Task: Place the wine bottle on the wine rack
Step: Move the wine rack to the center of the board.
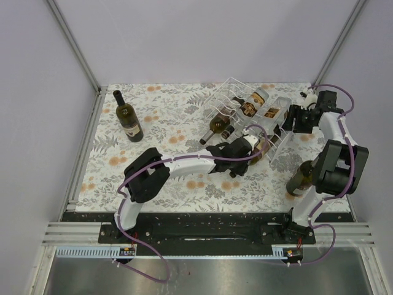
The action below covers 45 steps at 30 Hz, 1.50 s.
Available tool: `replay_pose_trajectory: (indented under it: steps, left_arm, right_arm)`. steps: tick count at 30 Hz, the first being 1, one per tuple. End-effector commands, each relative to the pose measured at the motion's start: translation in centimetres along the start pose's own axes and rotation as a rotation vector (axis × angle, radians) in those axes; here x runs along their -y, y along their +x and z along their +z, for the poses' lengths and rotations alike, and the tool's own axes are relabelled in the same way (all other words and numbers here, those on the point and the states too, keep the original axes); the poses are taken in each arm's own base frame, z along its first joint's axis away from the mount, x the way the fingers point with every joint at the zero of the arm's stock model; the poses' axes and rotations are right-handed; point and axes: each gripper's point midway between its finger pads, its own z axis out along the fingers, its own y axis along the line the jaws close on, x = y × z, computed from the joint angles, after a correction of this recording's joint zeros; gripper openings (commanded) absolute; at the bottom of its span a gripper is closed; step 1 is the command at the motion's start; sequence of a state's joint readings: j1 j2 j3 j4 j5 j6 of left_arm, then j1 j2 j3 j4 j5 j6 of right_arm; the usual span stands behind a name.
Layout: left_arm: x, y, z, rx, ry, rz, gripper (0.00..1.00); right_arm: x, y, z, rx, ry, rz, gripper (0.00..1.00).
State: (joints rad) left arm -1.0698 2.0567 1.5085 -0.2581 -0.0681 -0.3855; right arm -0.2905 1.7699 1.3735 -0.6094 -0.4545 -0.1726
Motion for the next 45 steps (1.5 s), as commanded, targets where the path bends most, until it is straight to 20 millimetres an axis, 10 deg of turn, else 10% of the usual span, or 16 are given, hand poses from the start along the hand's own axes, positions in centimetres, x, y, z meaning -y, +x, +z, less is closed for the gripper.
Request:
replay_pose_trajectory:
  steps: [1, 29, 45]
  left_arm:
    - [0.4, -3.8, -2.1, 0.129, 0.017, -0.019, 0.0]
    - [-0.7, -3.0, -4.3, 0.14, -0.044, -0.057, 0.06]
    - [0.1, -3.3, -0.7, 0.053, -0.096, 0.057, 0.25]
  right_arm:
    - [-2.7, 0.1, -0.6, -0.004, -0.035, -0.034, 0.7]
    - [-6.2, 0.4, -0.9, -0.027, -0.035, -0.127, 0.72]
    - [-6.5, 1.1, -1.6, -0.039, -0.045, -0.137, 0.72]
